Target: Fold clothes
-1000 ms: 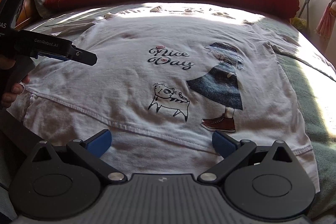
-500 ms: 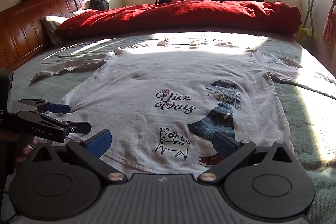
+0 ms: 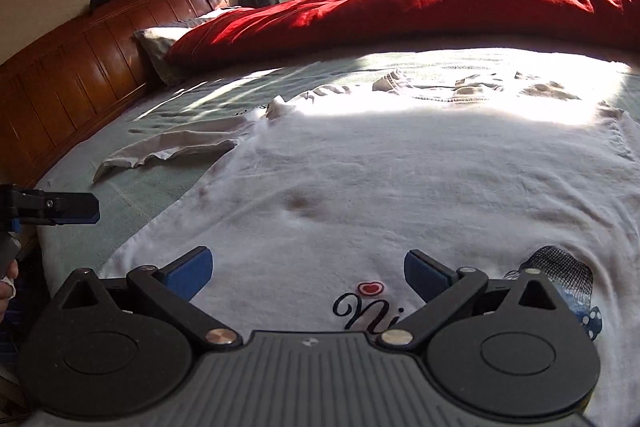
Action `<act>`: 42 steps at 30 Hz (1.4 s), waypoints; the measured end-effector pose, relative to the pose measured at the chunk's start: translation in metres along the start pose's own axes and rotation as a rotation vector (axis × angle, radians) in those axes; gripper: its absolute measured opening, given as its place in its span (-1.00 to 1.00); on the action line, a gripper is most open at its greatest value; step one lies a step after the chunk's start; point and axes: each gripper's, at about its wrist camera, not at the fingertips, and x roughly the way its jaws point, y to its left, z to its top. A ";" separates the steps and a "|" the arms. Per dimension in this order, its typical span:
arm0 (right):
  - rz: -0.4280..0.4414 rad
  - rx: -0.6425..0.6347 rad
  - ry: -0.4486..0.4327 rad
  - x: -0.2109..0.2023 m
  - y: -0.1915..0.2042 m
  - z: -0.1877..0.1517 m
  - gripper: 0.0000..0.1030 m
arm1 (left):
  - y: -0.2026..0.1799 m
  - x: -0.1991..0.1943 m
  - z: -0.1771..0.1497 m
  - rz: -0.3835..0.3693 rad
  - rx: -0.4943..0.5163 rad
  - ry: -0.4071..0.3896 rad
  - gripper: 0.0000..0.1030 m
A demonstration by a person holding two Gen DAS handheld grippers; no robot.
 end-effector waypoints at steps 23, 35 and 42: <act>-0.012 -0.089 -0.018 0.005 0.012 -0.016 1.00 | 0.143 0.064 0.052 0.246 -0.238 -0.034 0.78; -0.034 -0.128 -0.017 0.008 0.015 -0.018 1.00 | 0.094 0.083 0.040 0.491 0.305 0.039 0.08; -0.042 -0.140 -0.017 0.009 0.017 -0.020 1.00 | 0.078 0.109 0.045 0.534 0.540 0.068 -0.11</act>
